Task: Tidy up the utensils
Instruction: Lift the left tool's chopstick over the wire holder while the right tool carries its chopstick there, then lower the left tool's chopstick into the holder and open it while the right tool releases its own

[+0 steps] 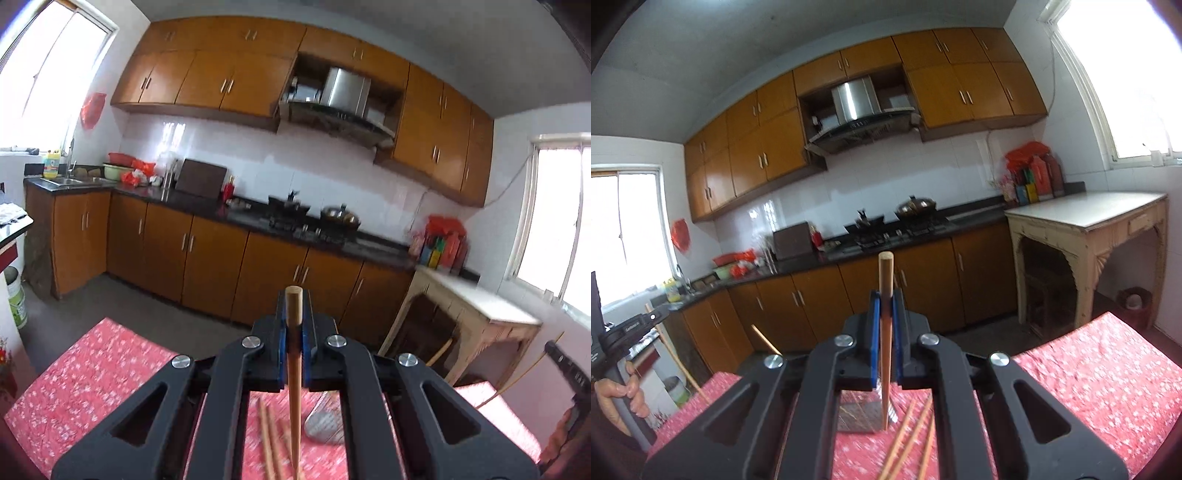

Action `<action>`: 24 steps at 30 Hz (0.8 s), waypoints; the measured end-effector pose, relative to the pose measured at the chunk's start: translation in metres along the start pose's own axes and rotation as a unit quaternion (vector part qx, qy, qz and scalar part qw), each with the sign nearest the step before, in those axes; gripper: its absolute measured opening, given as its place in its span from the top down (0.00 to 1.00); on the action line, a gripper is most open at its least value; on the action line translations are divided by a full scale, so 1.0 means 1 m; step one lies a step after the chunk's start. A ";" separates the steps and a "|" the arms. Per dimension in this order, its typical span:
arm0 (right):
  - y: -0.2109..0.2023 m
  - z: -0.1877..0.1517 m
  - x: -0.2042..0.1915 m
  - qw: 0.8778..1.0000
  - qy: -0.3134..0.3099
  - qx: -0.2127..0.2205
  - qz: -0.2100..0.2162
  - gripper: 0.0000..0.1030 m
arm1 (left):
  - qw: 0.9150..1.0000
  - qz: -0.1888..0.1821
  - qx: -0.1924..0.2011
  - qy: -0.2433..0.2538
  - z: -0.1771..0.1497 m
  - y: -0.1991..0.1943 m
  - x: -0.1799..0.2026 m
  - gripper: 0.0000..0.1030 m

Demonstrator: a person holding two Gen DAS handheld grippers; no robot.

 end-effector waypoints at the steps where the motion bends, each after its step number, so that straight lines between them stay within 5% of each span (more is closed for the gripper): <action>1: 0.003 0.004 -0.004 1.000 -0.003 0.004 0.004 0.93 | 1.000 0.000 0.008 -0.001 0.005 0.001 0.004 0.94; 14: 0.065 0.045 -0.039 0.998 0.001 0.049 0.033 0.93 | 0.994 0.015 0.110 0.023 0.039 0.038 0.076 0.94; 24: 0.130 0.012 -0.042 0.999 0.010 0.016 0.043 0.93 | 0.998 0.014 0.059 0.010 0.000 0.090 0.075 0.94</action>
Point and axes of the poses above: each gripper's, at about its wrist camera, not at the fingertips, and y roughly the way its jaws point, x to its right, z to its top, the point moved 1 cm from there along y, roughly the way its jaws point, and after that the axes turned 3 degrees about -z, right-handed, at the moved point
